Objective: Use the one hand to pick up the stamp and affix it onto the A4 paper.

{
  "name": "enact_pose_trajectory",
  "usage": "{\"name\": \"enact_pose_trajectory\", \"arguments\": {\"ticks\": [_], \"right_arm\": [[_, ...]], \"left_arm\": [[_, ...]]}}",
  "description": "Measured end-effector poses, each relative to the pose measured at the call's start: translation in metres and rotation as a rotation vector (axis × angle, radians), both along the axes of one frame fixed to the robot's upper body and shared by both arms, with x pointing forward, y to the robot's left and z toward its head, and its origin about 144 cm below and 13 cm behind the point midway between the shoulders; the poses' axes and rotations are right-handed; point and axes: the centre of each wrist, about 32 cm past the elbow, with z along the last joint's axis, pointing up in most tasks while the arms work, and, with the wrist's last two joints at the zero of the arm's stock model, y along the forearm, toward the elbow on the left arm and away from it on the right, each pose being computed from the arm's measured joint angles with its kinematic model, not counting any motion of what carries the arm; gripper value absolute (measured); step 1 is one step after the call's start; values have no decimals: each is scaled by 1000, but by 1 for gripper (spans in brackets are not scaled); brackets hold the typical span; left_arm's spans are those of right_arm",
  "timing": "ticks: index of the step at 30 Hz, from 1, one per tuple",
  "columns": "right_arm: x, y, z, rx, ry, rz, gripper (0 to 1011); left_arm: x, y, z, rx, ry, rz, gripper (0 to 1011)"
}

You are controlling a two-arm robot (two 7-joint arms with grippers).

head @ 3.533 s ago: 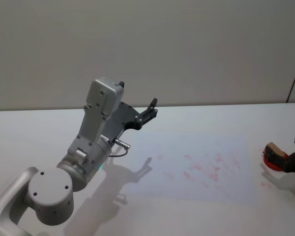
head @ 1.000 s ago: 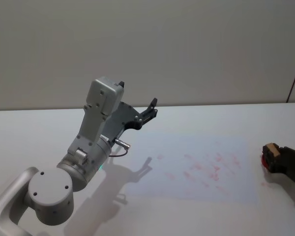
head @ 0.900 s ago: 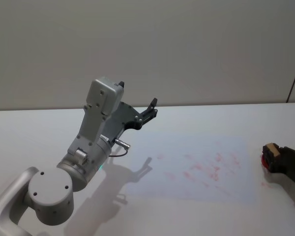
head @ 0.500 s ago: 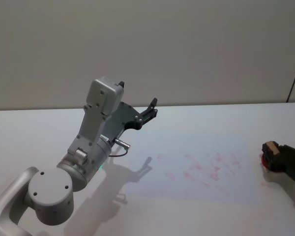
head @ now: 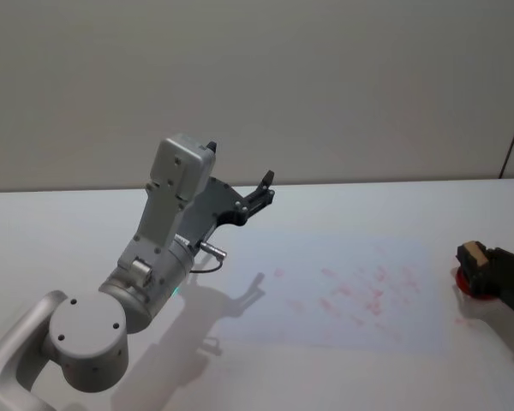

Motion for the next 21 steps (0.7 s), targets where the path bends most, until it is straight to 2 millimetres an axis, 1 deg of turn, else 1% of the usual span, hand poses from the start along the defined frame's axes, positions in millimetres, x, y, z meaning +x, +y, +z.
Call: {"name": "enact_pose_trajectory", "arguments": {"ticks": [10, 21], "right_arm": [[-6, -10, -3, -32, 8, 2, 219], [-7, -16, -5, -51, 8, -10, 219]], "left_arm": [[0, 0, 0, 0, 0, 0, 1001], [0, 0, 0, 0, 0, 0, 1001]]}}
